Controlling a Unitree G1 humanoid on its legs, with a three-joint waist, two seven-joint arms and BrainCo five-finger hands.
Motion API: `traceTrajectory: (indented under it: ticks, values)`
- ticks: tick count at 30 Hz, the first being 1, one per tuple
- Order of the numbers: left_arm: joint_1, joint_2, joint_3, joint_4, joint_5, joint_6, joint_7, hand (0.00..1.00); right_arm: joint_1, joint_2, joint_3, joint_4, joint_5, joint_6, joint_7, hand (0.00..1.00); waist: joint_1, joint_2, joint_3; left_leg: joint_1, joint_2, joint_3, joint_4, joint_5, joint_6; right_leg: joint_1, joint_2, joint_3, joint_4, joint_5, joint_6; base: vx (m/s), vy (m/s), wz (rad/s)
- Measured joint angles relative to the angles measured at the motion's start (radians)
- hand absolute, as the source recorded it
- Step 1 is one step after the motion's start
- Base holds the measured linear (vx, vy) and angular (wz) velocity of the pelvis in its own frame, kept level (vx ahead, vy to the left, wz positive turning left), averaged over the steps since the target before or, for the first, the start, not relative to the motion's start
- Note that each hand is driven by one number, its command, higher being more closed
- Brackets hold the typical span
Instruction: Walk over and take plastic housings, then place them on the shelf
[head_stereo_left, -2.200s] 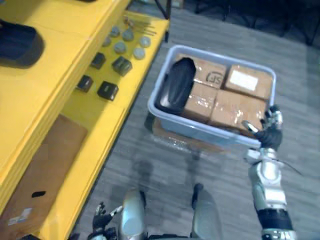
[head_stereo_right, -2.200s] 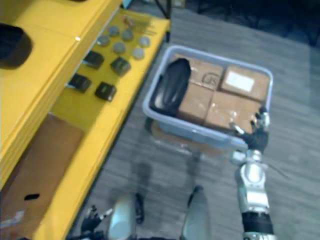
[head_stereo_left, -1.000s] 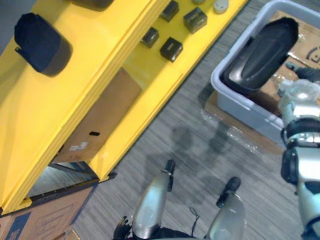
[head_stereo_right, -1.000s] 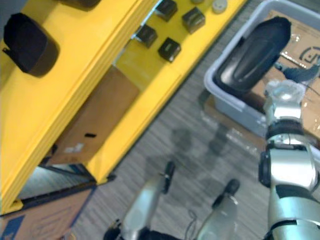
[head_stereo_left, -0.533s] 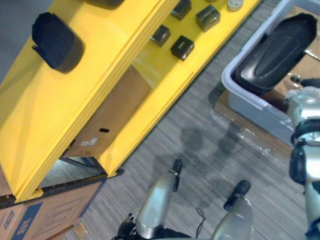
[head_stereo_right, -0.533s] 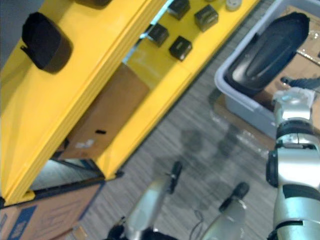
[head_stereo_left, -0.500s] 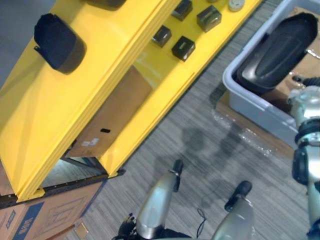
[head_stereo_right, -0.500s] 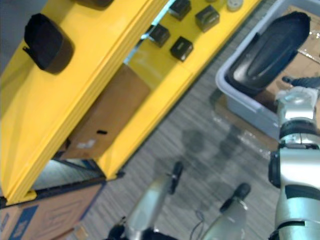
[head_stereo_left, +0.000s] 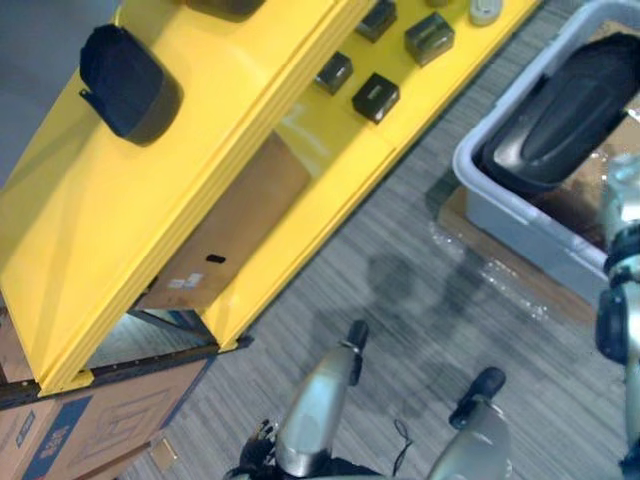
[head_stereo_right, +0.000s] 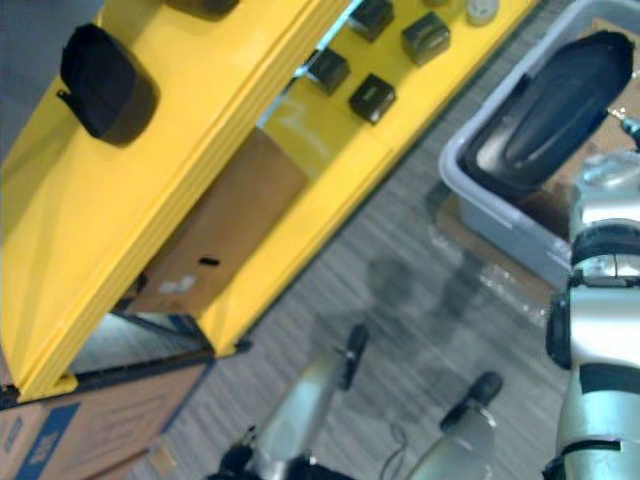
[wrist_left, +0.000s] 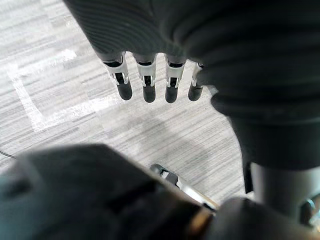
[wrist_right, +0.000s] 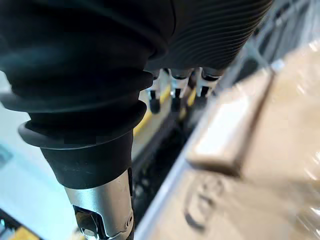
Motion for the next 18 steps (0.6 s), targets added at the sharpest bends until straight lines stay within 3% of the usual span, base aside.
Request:
traceTrajectory:
  ticks: [5,8,12,18]
  values:
    - [0.0,0.001,-0.001,-0.001,-0.006,0.003,-0.007,0.0,-0.009,-0.012,0.007,-0.021,0.002,0.015,-0.035,0.0,-0.003,0.0,0.0,0.034,0.005,0.017,-0.022,0.002,-0.001,0.018,0.001,0.008,-0.011,0.003,0.002,0.02,-0.001,-0.09]
    - [0.0,0.005,-0.002,-0.001,-0.006,0.015,-0.007,0.0,-0.039,-0.013,0.008,-0.041,0.004,-0.048,-0.006,0.0,-0.015,0.0,0.0,0.036,0.009,0.022,-0.027,0.002,-0.001,0.015,0.006,0.013,-0.01,0.009,0.003,0.04,0.001,-0.06]
    - [0.0,0.01,-0.003,-0.004,-0.006,0.039,-0.01,0.0,-0.042,-0.009,0.05,-0.101,0.023,-0.13,0.125,0.0,-0.017,0.0,0.0,0.045,0.016,0.029,-0.035,0.002,-0.002,0.015,0.007,0.015,-0.01,0.009,0.004,0.01,0.008,-0.06]
    - [-0.003,0.015,-0.023,-0.001,-0.041,0.039,-0.023,0.0,-0.035,0.023,0.05,-0.096,0.024,-0.147,0.264,0.0,-0.008,0.0,0.0,0.046,0.02,0.027,-0.05,0.008,-0.011,0.008,0.01,0.012,-0.007,0.005,-0.002,0.0,0.001,-0.01]
